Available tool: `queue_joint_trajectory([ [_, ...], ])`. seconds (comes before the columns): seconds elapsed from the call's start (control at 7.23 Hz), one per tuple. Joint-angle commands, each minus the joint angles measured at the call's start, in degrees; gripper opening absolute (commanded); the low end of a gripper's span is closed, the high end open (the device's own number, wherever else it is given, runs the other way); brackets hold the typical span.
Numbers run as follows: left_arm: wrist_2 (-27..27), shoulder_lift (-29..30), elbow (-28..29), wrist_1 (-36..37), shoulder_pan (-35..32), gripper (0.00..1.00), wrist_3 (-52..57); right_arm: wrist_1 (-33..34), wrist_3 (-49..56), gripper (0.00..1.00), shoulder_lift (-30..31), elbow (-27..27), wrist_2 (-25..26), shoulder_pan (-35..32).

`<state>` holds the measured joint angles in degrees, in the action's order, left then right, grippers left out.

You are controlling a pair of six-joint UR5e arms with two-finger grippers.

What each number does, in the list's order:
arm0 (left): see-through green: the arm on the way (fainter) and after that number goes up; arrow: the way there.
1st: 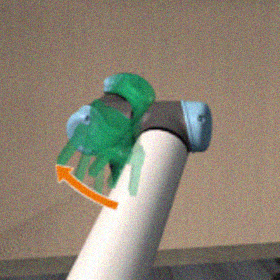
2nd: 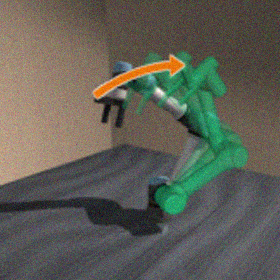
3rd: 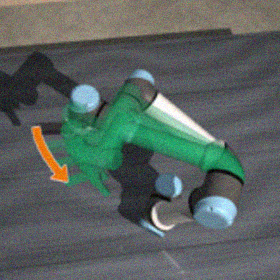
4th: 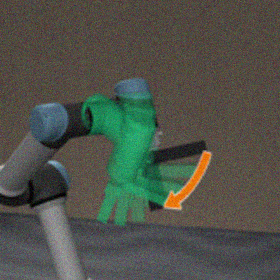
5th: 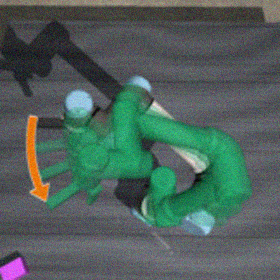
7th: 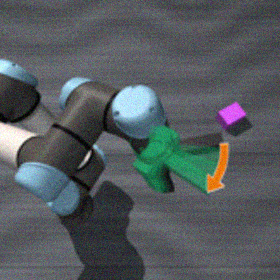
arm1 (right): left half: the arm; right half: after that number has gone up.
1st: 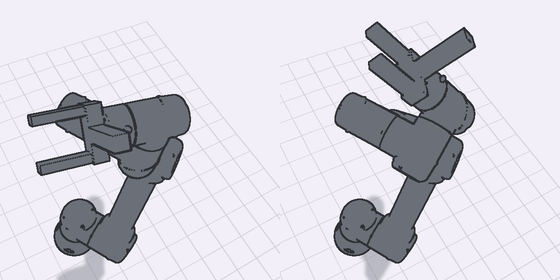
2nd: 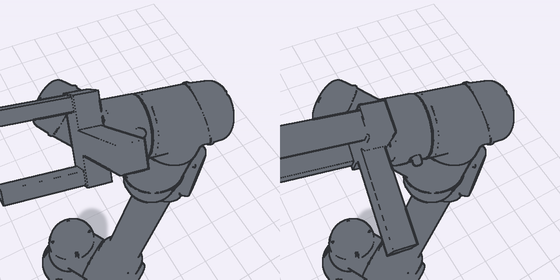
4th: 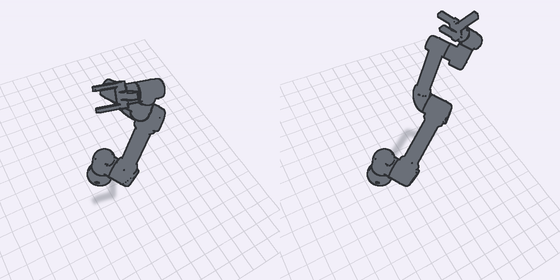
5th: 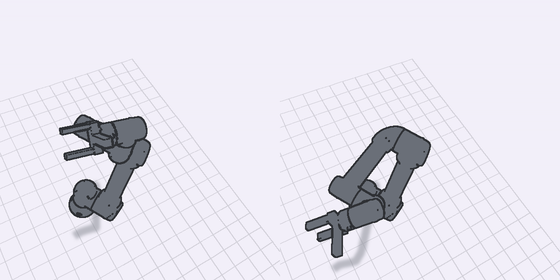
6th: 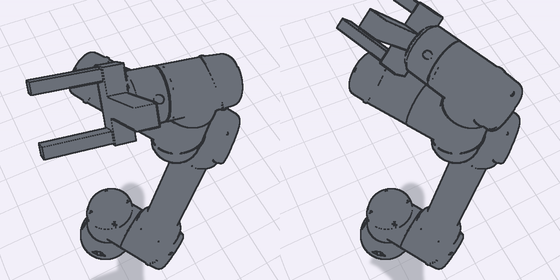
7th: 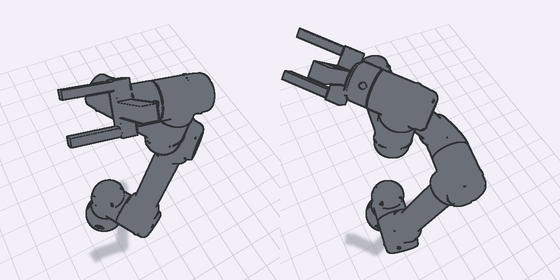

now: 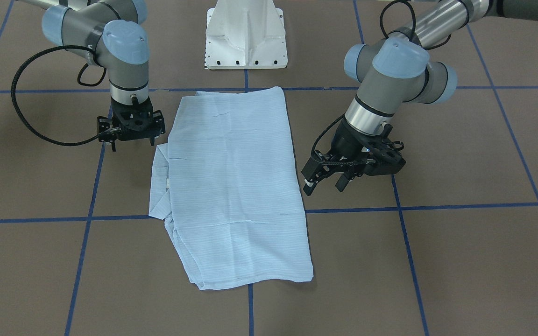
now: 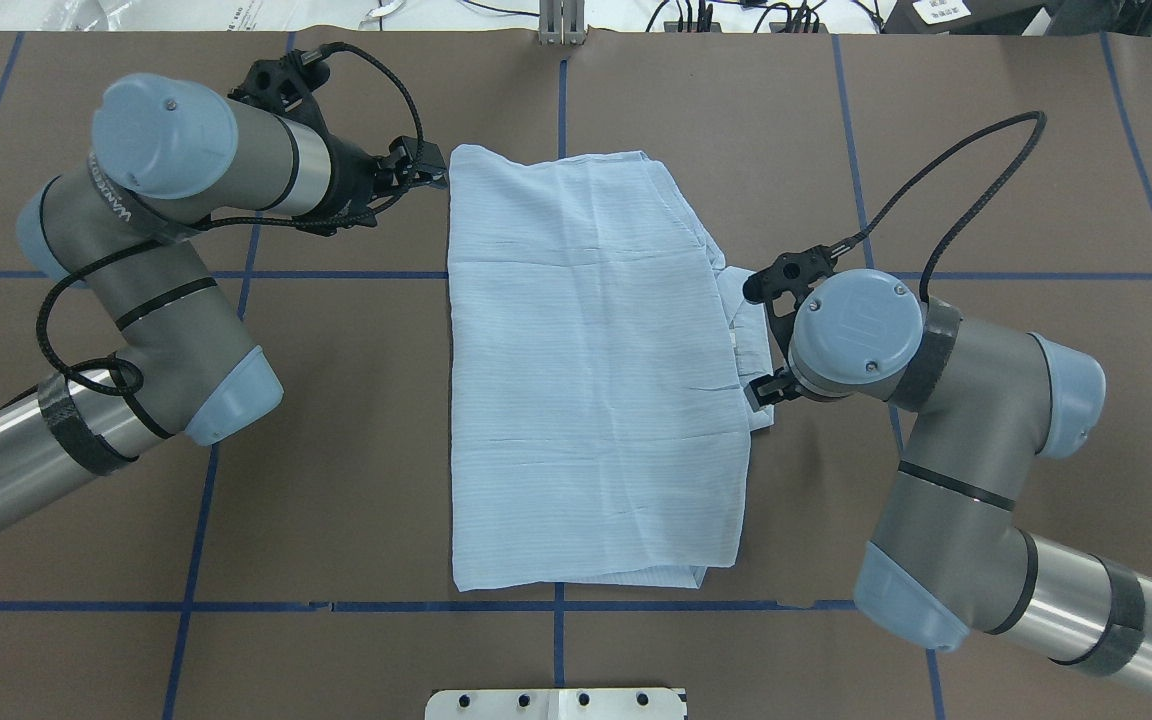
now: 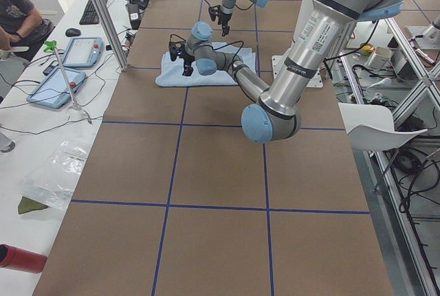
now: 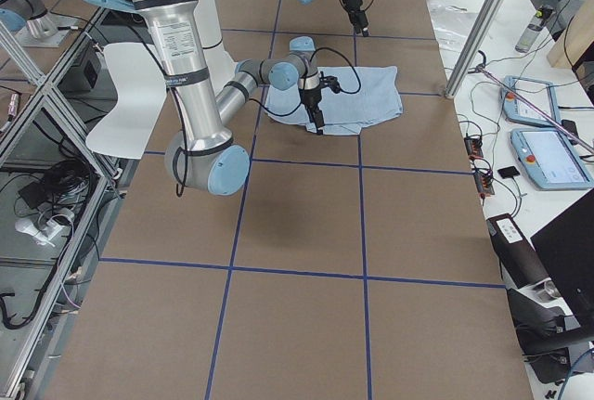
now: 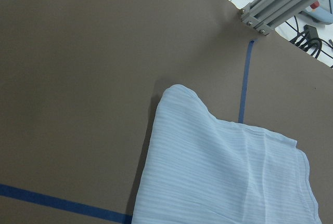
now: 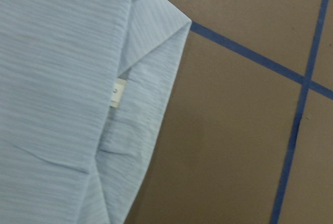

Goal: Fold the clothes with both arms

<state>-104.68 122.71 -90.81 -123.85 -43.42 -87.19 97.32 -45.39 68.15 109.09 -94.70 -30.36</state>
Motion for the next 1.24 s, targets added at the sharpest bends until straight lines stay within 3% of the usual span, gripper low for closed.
queue_joint_trajectory([
  [0.0,-0.52,-0.54,-0.16,0.1,0.35,1.0,0.0,-7.19,-0.58,1.0,-0.92,0.33,-5.38,-0.57],
  [0.14,-1.92,-0.98,-1.03,0.19,1.22,1.0,-0.08,-7.67,-2.93,1.0,-0.92,1.47,-6.2,-0.66],
  [0.55,-3.07,-10.19,-14.26,2.97,6.31,1.0,-1.13,-7.67,-5.5,1.0,-0.04,2.62,-10.14,-1.8],
  [0.69,-2.81,-10.21,-17.27,7.26,8.42,1.0,-5.66,-7.67,-5.93,1.0,0.05,2.79,-13.73,-3.29],
  [1.11,2.43,-9.87,-20.28,14.04,19.2,1.0,-19.03,-7.76,-7.96,1.0,2.59,6.38,-15.17,-3.39],
])
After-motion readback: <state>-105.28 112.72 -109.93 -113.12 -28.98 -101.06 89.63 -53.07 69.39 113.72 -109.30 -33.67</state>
